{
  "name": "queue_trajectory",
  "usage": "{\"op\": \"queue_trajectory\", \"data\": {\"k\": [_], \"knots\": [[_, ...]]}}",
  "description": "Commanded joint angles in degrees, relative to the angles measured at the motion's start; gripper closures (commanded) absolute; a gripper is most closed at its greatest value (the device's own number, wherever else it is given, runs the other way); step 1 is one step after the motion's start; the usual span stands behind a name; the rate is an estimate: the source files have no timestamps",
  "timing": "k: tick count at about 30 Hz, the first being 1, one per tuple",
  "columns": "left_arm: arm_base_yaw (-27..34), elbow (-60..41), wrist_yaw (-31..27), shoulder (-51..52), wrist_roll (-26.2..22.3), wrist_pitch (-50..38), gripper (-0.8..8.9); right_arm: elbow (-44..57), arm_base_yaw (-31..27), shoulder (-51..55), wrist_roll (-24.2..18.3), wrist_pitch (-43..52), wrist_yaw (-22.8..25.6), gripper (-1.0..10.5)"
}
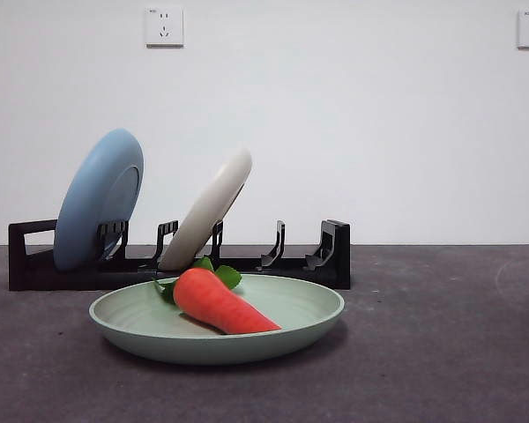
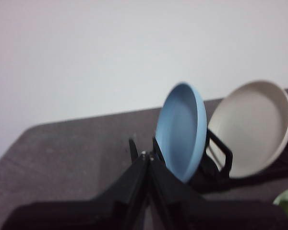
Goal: Take the green plate from the plate rack,put the plate on the table,take the carrot from the table,put the carrot in the plate
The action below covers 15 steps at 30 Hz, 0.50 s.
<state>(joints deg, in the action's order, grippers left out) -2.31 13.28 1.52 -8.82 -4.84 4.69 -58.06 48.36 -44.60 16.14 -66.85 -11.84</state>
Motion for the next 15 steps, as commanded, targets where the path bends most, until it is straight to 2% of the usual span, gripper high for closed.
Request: {"op": "queue_trajectory", "data": {"k": [1, 10, 15], "knots": [[0.2, -3.6, 0.2, 2.0, 1.0, -1.6, 8.15, 0.1, 0.1, 0.0, 0.5, 0.3, 0.2, 9.5], [0.2, -12.0, 0.1, 7.6, 3.8, -3.2, 8.15, 0.1, 0.1, 0.0, 0.5, 0.3, 0.2, 9.5], [0.2, -12.3, 0.2, 8.7, 4.9, 1.2, 8.15, 0.1, 0.1, 0.0, 0.5, 0.3, 0.2, 9.5]]}}
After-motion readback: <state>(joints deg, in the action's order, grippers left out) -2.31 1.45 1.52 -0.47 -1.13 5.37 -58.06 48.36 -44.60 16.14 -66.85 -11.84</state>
